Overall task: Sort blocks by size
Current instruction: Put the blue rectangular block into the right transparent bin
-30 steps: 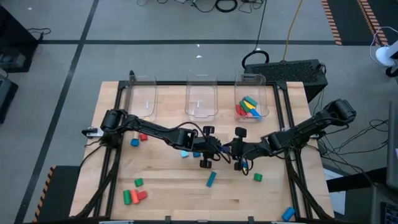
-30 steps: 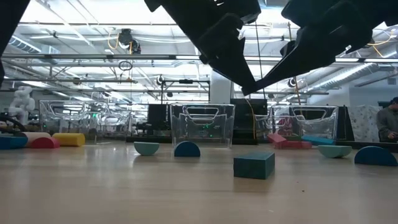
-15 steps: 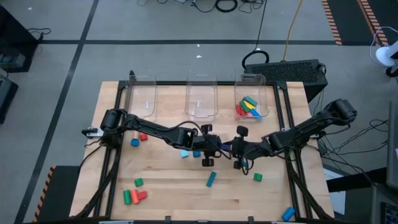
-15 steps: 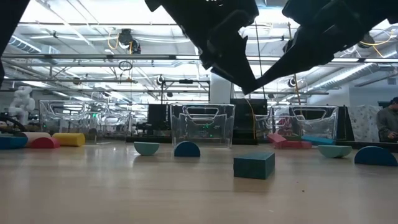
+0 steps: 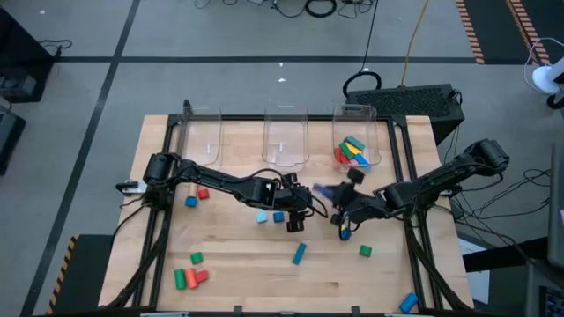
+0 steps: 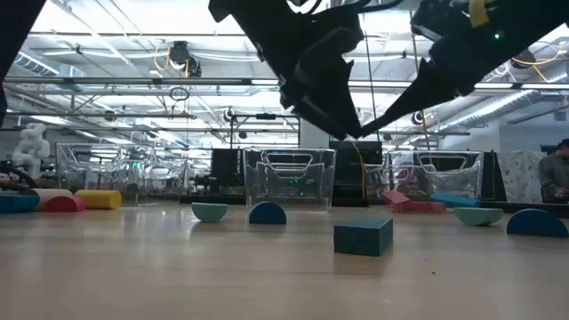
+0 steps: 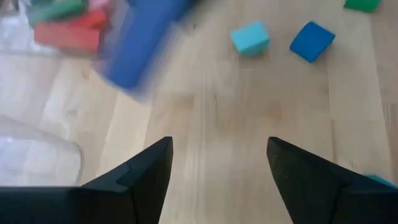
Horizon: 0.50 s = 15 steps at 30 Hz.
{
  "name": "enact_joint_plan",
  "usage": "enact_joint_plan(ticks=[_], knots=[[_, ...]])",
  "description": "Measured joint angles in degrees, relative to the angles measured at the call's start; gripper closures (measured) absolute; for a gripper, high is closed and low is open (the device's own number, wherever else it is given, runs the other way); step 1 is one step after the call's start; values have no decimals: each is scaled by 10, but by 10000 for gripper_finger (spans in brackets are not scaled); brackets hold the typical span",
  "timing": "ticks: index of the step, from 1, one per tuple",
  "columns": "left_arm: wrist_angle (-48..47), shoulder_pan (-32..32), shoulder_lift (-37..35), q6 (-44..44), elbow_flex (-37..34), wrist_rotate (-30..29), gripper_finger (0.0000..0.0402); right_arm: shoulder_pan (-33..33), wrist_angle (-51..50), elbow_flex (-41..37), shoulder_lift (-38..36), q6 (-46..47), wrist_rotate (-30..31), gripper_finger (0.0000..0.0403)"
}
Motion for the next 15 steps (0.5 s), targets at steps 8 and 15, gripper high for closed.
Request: enact_joint_plan(ticks=[8, 15], knots=[[-16, 0, 0, -16, 0, -4, 139, -57, -126, 0, -99, -8, 76, 312], [-7, -2, 0, -16, 0, -4, 139, -207, -212, 0, -162, -10, 48, 311]])
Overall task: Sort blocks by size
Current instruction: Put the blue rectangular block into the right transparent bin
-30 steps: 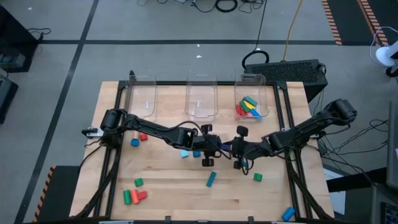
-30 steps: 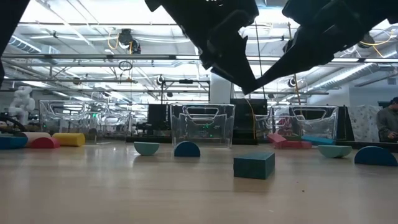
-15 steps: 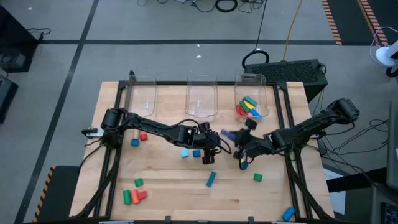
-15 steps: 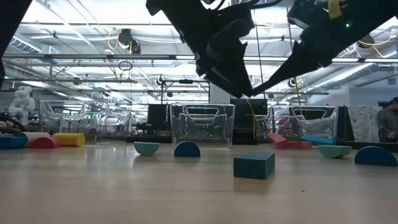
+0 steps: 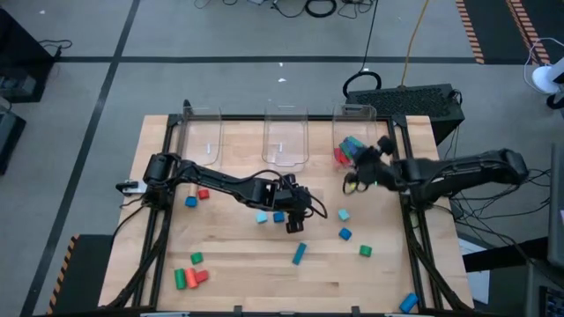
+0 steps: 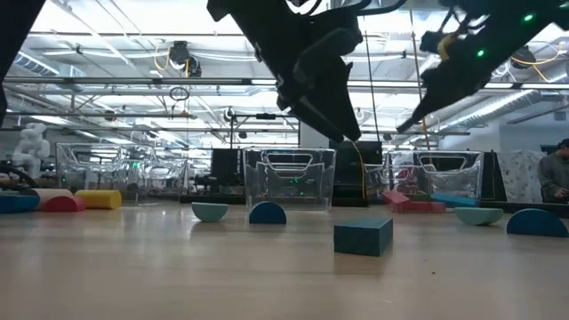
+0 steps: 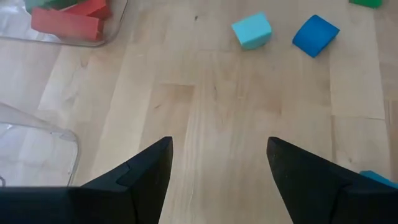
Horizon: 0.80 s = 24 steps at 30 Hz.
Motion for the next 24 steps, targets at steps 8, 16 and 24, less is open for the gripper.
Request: enact_joint_plan(ticks=[8, 16, 24], knots=[[3, -16, 0, -4, 0, 1, 139, -176, 4, 0, 25, -57, -108, 310], [-1, -43, 0, -33, 0, 3, 139, -288, 39, 0, 86, -110, -281, 296], [0, -62, 0, -135, 0, 5, 139, -371, 44, 0, 91, -130, -415, 244]])
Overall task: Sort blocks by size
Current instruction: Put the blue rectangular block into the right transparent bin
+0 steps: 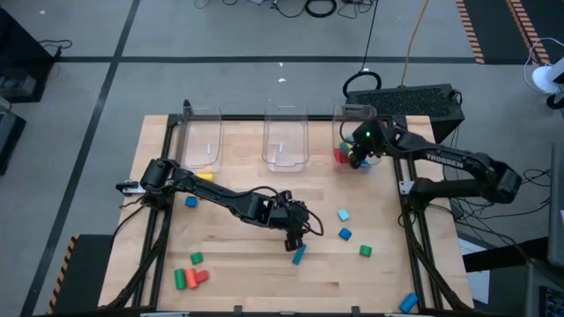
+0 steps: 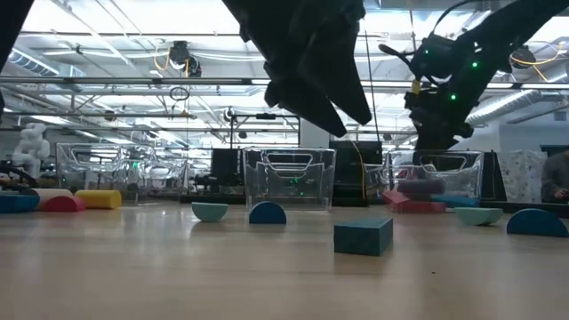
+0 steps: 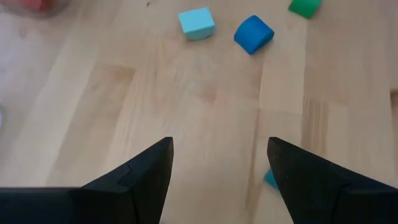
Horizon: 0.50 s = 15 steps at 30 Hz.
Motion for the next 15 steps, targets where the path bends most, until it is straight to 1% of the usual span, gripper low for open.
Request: enact_joint_plan(ticks=[3, 7, 11, 15], knots=[[0, 0, 0, -50, 0, 0, 139, -7, 1, 0, -2, 10, 0, 232], [1, -5, 12, -134, 0, 0, 139, 3, 16, 0, -22, 12, -4, 231], [0, -25, 35, -240, 0, 0, 139, 18, 18, 0, -67, 7, -4, 235], [0, -49, 58, -301, 0, 8, 139, 32, 5, 0, -118, 15, -4, 235]])
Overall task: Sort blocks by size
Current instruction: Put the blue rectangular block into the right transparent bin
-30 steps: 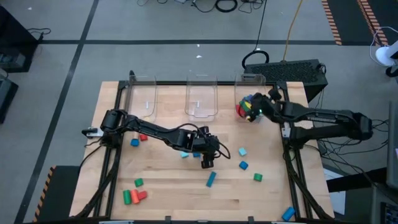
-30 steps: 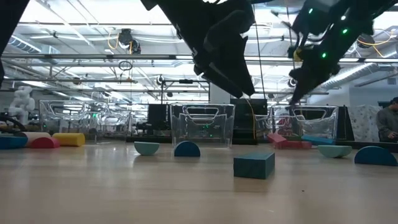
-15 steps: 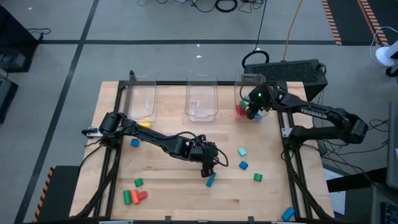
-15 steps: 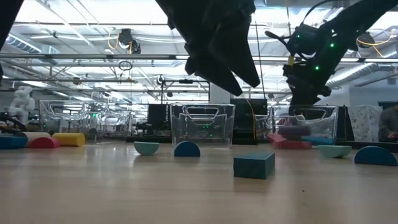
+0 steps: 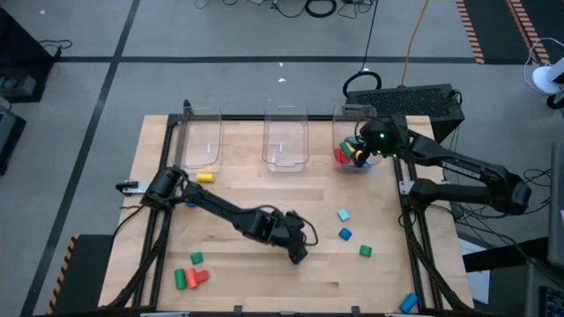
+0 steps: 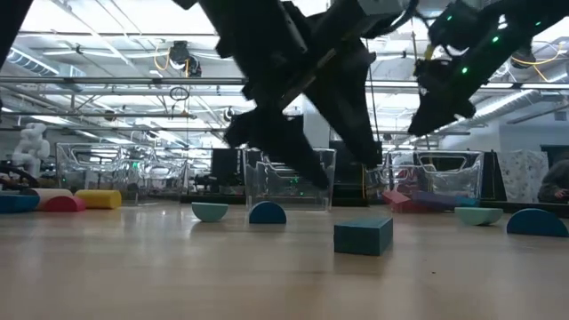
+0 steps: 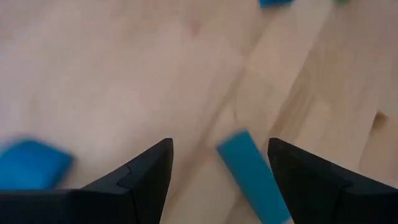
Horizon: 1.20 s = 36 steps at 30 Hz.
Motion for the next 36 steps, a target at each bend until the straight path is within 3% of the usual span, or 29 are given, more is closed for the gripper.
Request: enact_joint_plan(ticks=[4, 7, 11, 22, 28, 36], knots=[[0, -12, 4, -30, 0, 4, 139, 12, -13, 0, -38, 15, 0, 236], [1, -17, 3, -50, 0, -26, 139, 21, -15, 0, -53, 28, 3, 236], [8, -27, 9, -62, 1, -58, 139, 37, -26, 0, -54, 54, 3, 236], [30, -49, 78, -65, 37, -62, 140, 100, -60, 0, -46, 103, 10, 236], [26, -53, 101, -43, 52, -73, 140, 151, -110, 0, -43, 142, 91, 236], [-111, -57, 100, -36, 52, -87, 140, 204, -95, 0, -43, 153, 140, 236]])
